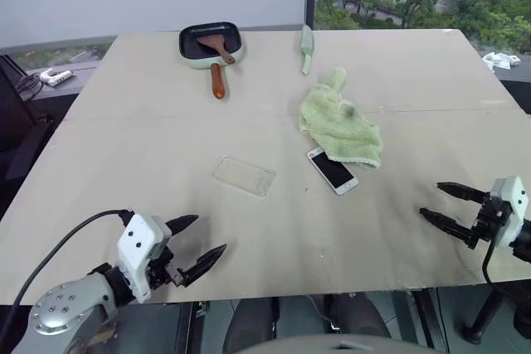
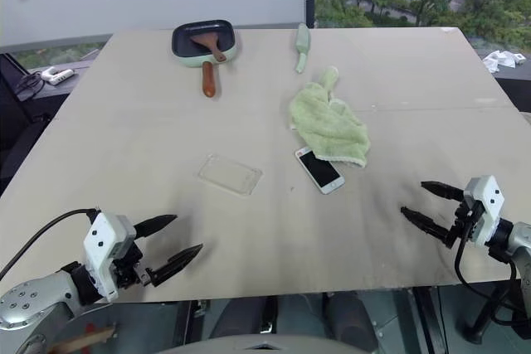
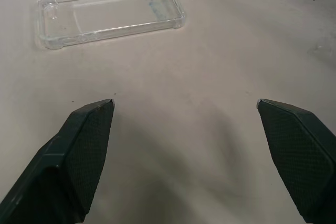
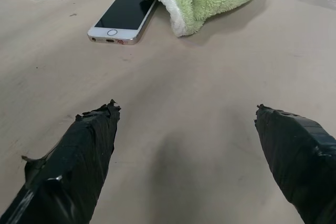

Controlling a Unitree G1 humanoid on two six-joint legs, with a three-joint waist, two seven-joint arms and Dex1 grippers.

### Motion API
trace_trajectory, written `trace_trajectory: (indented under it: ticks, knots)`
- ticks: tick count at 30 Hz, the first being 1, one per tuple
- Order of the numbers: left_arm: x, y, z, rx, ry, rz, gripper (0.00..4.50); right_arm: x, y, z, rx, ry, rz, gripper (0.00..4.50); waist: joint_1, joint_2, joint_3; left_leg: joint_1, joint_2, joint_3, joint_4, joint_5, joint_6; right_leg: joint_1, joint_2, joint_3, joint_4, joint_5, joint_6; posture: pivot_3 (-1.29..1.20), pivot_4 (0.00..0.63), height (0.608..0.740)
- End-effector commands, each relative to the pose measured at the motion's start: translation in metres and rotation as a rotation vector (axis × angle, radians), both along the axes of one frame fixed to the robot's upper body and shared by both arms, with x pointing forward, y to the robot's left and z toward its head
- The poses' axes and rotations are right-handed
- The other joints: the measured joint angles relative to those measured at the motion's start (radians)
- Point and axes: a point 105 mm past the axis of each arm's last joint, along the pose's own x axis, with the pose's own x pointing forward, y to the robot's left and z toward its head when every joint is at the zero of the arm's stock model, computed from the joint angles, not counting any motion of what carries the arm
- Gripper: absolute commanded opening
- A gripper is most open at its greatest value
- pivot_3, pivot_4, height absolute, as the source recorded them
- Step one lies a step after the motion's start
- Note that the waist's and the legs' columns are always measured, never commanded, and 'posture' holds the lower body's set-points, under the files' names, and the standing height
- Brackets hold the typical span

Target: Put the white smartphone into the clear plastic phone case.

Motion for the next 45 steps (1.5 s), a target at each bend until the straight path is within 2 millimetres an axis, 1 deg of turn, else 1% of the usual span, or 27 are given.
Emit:
trace_trajectory:
  ticks: [1,4,18,20,22,23,26,28,31,35,37,38,40,42,44,45]
  knots:
    - [0.002,-0.005,0.006,-0.017,-0.034,-0.027,4.5,-0.001,0.0,0.009,-0.006,-0.019,0.014,4.48,0.0,0.0,0.0,0.0,0.0,0.0,0.0,0.0,0.0,0.0,0.0,0.0,0.0,0.0,0.0,0.0,0.15,0.74]
    - [0.004,-0.007,0.005,-0.029,-0.035,-0.038,4.5,-0.002,0.002,0.011,0.017,0.008,0.005,4.48,0.001,0.0,0.0,0.0,0.0,0.0,0.0,0.0,0.0,0.0,0.0,0.0,0.0,0.0,0.0,0.0,0.15,0.74]
    - [0.005,-0.01,0.003,-0.032,-0.041,-0.036,4.5,-0.007,0.003,0.008,0.002,0.015,-0.025,4.48,0.001,0.0,0.0,0.0,0.0,0.0,0.0,0.0,0.0,0.0,0.0,0.0,0.0,0.0,0.0,0.0,0.15,0.74]
    - [0.006,-0.01,0.003,-0.036,-0.037,-0.032,4.5,-0.006,0.001,0.005,-0.009,0.039,-0.043,4.48,0.001,0.0,0.0,0.0,0.0,0.0,0.0,0.0,0.0,0.0,0.0,0.0,0.0,0.0,0.0,0.0,0.15,0.74]
    - [0.009,-0.011,0.005,-0.041,-0.048,-0.036,4.5,0.008,0.001,0.007,-0.056,0.008,-0.108,4.48,0.0,0.0,0.0,0.0,0.0,0.0,0.0,0.0,0.0,0.0,0.0,0.0,0.0,0.0,0.0,0.0,0.15,0.74]
    - [0.011,-0.011,0.008,-0.047,-0.057,-0.034,4.5,0.014,0.005,0.011,-0.046,0.004,-0.114,4.48,-0.001,0.0,0.0,0.0,0.0,0.0,0.0,0.0,0.0,0.0,0.0,0.0,0.0,0.0,0.0,0.0,0.15,0.74]
    - [0.022,-0.012,0.019,-0.052,-0.102,-0.029,4.5,0.035,0.028,0.035,0.01,-0.058,-0.102,4.48,-0.004,0.0,0.0,0.0,0.0,0.001,0.0,0.0,0.0,-0.001,0.0,0.001,0.0,0.0,0.0,0.0,0.15,0.74]
    - [0.029,-0.013,0.027,-0.05,-0.133,-0.034,4.5,0.049,0.045,0.049,0.007,-0.12,-0.09,4.48,-0.006,0.0,0.001,0.0,0.001,0.001,0.0,0.0,0.0,-0.001,0.0,0.001,0.0,0.0,0.0,0.0,0.15,0.74]
    - [0.039,-0.016,0.045,-0.074,-0.18,-0.053,4.5,0.076,0.065,0.055,-0.01,-0.133,-0.121,4.48,-0.003,-0.001,0.001,0.0,0.001,0.0,0.0,0.0,0.0,-0.002,0.001,0.0,0.001,0.0,0.0,0.0,0.15,0.74]
    - [0.056,-0.02,0.073,-0.07,-0.261,-0.067,4.5,0.122,0.091,0.066,-0.001,-0.153,-0.186,4.48,0.0,-0.001,0.001,-0.005,0.0,-0.001,0.0,0.0,0.0,-0.007,0.001,0.0,0.001,0.002,0.002,0.0,0.15,0.74]
    - [0.06,-0.022,0.083,-0.074,-0.281,-0.07,4.5,0.141,0.105,0.067,-0.004,-0.137,-0.201,4.48,-0.001,-0.001,0.001,-0.007,0.0,0.0,0.0,0.0,0.0,-0.009,0.001,0.0,0.002,0.003,0.003,0.0,0.15,0.74]
    - [0.06,-0.024,0.085,-0.077,-0.281,-0.08,4.5,0.147,0.112,0.065,-0.007,-0.123,-0.19,4.48,-0.002,-0.001,0.001,-0.008,0.0,0.0,0.0,0.0,0.0,-0.01,0.001,0.001,0.002,0.003,0.003,0.0,0.15,0.74]
    - [0.06,-0.027,0.089,-0.068,-0.273,-0.1,4.5,0.156,0.125,0.056,-0.043,-0.071,-0.164,4.48,-0.002,-0.001,0.001,-0.015,0.0,0.0,0.0,0.0,0.0,-0.016,0.0,0.0,0.002,0.003,0.004,0.0,0.15,0.74]
    - [0.057,-0.031,0.093,-0.082,-0.261,-0.136,4.5,0.163,0.132,0.046,-0.081,-0.029,-0.159,4.48,-0.002,-0.001,0.001,-0.018,0.0,-0.001,-0.001,0.001,-0.003,-0.019,0.0,-0.001,0.002,0.003,0.004,0.0,0.15,0.74]
    - [0.056,-0.033,0.096,-0.088,-0.262,-0.149,4.5,0.169,0.133,0.039,-0.107,-0.002,-0.17,3.98,-0.001,-0.001,0.001,-0.019,0.0,-0.003,-0.002,0.002,-0.004,-0.019,-0.001,-0.003,0.001,0.003,0.004,0.0,0.15,0.74]
    - [0.056,-0.033,0.097,-0.085,-0.266,-0.149,4.5,0.17,0.133,0.036,-0.118,0.003,-0.164,3.63,0.0,-0.001,0.001,-0.019,0.0,-0.003,-0.004,0.002,-0.004,-0.019,-0.001,-0.003,0.0,0.003,0.004,0.0,0.15,0.74]
